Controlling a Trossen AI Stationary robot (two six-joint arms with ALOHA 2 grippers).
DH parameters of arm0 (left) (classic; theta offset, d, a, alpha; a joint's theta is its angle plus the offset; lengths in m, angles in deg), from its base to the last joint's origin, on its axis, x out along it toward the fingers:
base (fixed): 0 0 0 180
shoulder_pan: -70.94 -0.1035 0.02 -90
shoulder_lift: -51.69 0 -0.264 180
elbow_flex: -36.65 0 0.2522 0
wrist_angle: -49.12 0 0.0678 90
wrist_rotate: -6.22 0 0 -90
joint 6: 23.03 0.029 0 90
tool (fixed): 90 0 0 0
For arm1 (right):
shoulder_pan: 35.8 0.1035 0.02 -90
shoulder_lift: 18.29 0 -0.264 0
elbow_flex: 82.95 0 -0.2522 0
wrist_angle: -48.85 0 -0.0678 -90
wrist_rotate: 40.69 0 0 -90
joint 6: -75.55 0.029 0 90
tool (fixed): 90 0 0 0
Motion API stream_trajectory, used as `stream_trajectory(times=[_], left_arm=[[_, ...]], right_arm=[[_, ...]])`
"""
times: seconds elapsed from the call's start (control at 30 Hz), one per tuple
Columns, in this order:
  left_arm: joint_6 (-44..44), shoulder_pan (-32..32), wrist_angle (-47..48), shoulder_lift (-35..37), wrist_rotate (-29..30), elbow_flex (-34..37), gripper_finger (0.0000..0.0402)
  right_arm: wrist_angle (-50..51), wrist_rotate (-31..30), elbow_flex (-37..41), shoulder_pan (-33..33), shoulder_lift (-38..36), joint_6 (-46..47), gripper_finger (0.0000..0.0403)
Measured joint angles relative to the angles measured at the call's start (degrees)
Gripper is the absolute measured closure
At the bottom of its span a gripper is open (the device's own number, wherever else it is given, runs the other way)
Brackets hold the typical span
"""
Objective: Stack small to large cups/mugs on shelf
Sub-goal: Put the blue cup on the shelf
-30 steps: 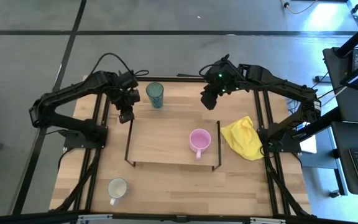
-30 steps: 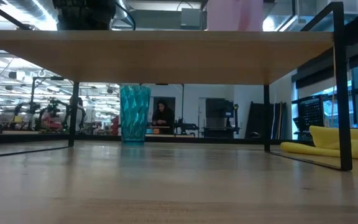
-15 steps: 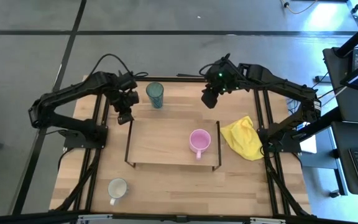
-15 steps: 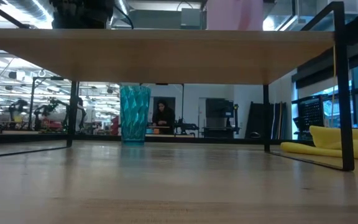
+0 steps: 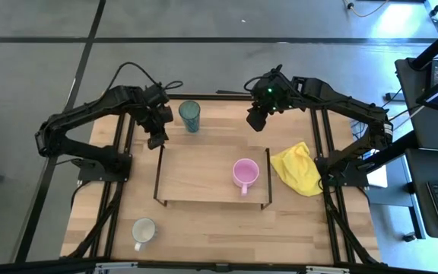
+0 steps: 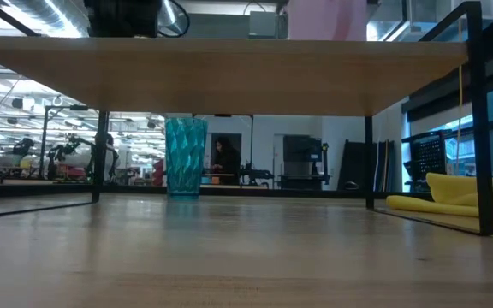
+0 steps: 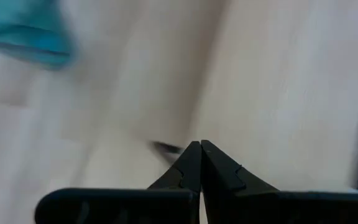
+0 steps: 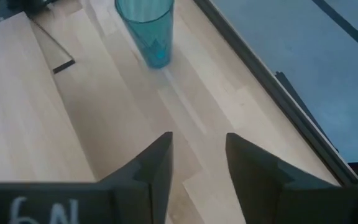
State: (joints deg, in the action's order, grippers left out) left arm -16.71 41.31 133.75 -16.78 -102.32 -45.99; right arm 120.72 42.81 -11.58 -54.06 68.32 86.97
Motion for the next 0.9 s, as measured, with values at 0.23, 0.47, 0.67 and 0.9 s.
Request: stream_trajectory(times=[0.23,0.47,0.67,0.9], left_arm=[[10.1,0.0,-7.3,-1.6,4.9,-1.6,0.0402],[28.8,0.2,1.3,-11.3,10.0,-11.9,0.0401],[37.6,-2.5,4.9,-20.6,11.4,-17.7,0.0398],[38.2,-3.4,3.9,-24.0,12.0,-25.0,0.036]], right_arm=[[0.0,0.0,0.0,0.0,0.0,0.4,0.0254],[0.0,2.0,0.0,1.2,0.0,2.1,0.0254],[1.6,3.6,0.0,3.7,0.0,7.8,0.0247],[4.6,3.1,0.0,6.4,0.0,11.1,0.0198]])
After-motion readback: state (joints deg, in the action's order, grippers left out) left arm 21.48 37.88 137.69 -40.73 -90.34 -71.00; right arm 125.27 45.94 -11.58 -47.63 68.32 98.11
